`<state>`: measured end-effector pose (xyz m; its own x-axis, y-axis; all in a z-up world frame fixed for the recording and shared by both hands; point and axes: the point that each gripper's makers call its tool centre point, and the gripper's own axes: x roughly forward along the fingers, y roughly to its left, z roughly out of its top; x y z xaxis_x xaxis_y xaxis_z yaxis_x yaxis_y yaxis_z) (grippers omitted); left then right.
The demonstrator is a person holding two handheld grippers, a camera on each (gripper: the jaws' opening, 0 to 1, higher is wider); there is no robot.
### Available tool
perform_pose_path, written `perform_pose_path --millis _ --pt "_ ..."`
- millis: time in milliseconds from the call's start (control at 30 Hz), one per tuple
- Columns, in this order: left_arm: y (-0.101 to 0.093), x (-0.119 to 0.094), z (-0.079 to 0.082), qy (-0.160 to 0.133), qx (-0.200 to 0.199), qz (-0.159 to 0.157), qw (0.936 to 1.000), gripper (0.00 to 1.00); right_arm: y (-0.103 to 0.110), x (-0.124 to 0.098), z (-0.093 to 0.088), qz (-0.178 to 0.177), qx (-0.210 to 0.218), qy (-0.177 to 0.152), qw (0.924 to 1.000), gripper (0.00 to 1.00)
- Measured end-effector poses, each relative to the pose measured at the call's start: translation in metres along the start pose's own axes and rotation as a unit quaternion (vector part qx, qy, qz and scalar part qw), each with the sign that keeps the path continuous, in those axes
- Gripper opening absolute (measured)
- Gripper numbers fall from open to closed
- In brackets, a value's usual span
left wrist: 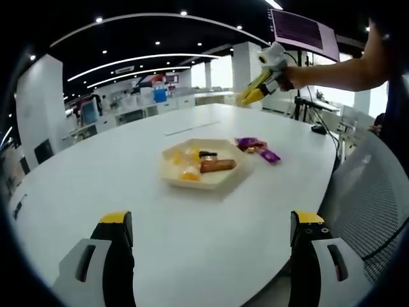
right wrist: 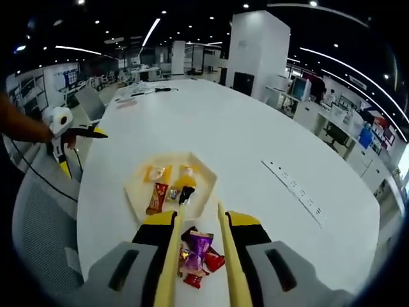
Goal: Place the target food into the container with the food tongs after gripping and lifting it, then release it inside without dropping or visibly crushing the food.
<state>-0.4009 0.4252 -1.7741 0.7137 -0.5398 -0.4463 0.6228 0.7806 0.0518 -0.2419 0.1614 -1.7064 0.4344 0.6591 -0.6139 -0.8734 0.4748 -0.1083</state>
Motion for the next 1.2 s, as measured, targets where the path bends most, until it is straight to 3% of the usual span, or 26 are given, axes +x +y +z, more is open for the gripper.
perform_pose_path --millis 600,833,1200 --pt "0.0 0.0 -0.005 0.014 -0.001 0.004 0.9999 0.99 0.0 -0.018 -0.039 -0.004 0.045 0.009 0.9989 0.29" --pt "0.0 0.0 -0.007 0.018 0.004 0.003 0.9998 0.99 0.004 -0.011 -0.052 0.002 0.054 0.022 0.9983 0.29" --pt "0.001 0.0 -0.003 0.009 0.005 0.004 0.9999 0.99 0.006 0.021 -0.07 -0.005 0.076 0.025 0.9967 0.29"
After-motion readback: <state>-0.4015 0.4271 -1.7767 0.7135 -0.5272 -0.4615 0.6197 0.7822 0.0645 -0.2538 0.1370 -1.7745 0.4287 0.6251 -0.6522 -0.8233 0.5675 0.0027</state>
